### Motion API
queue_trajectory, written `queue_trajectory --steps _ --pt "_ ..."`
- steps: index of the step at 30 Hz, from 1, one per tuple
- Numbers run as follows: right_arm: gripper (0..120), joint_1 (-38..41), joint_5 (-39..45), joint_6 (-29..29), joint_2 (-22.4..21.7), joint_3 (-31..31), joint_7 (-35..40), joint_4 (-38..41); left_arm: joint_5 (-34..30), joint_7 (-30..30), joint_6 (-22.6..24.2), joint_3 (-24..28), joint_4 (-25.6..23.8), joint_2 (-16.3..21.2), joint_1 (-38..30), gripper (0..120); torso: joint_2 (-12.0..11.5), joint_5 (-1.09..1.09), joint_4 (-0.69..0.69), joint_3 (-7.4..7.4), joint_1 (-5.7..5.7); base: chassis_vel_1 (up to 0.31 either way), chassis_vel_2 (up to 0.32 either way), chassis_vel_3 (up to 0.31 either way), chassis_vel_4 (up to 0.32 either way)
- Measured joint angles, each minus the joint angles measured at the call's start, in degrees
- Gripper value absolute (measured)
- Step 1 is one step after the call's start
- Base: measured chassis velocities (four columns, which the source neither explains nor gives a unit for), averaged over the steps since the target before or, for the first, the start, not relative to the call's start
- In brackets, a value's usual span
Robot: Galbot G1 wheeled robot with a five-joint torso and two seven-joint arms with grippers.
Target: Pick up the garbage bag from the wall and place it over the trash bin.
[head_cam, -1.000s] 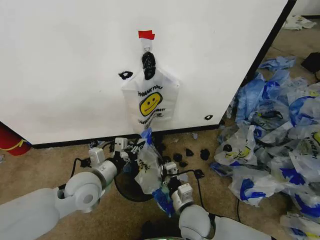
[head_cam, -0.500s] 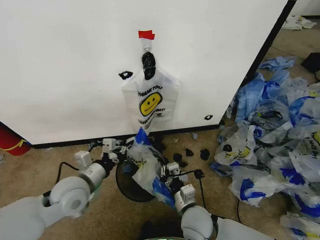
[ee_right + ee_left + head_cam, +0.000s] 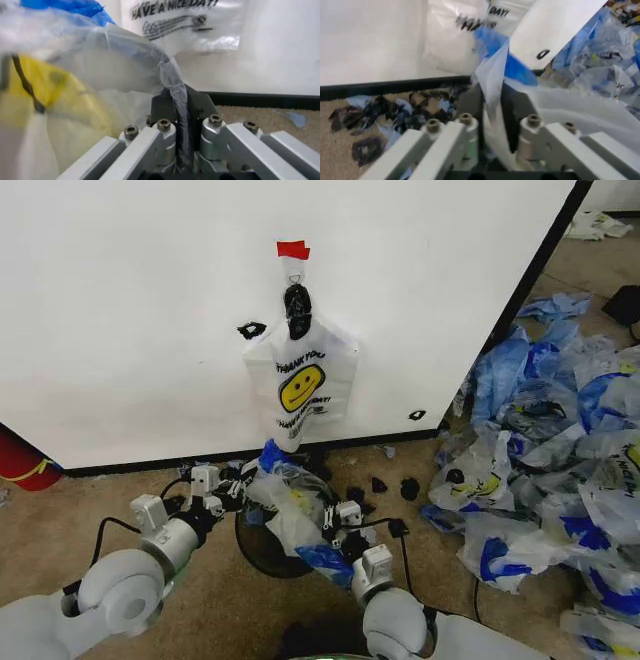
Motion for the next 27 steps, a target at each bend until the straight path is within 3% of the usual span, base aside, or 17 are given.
queue_trajectory --steps 14,16,21,27 --pt "1 -0.45 0.58 0.09 0.20 3.10 0.12 0.66 1.16 -0.71 0.29 -0.19 0.78 -0.13 0.83 74 0.00 0.00 0.01 0.00 0.00 0.000 0.000 0.000 0.000" --pt "1 -0.62 0.32 0.15 0.26 3.41 0.12 0.49 1.21 -0.98 0.30 -0.70 0.52 0.16 0.88 78 0.00 0.00 0.01 0.00 0.00 0.000 0.000 0.000 0.000" --pt "1 -1.44 -0.45 0.44 0.87 5.38 0.12 -0.49 0.74 -3.46 1.54 -2.83 -4.35 0.81 0.54 97 0.00 0.01 0.00 0.00 0.00 0.000 0.000 0.000 0.000" --pt "1 -1.67 -0.57 0.52 1.06 7.08 0.13 -0.89 -0.18 -5.07 2.65 -3.61 -10.20 1.06 0.97 100 0.00 0.01 0.01 0.00 0.00 0.000 0.000 0.000 0.000"
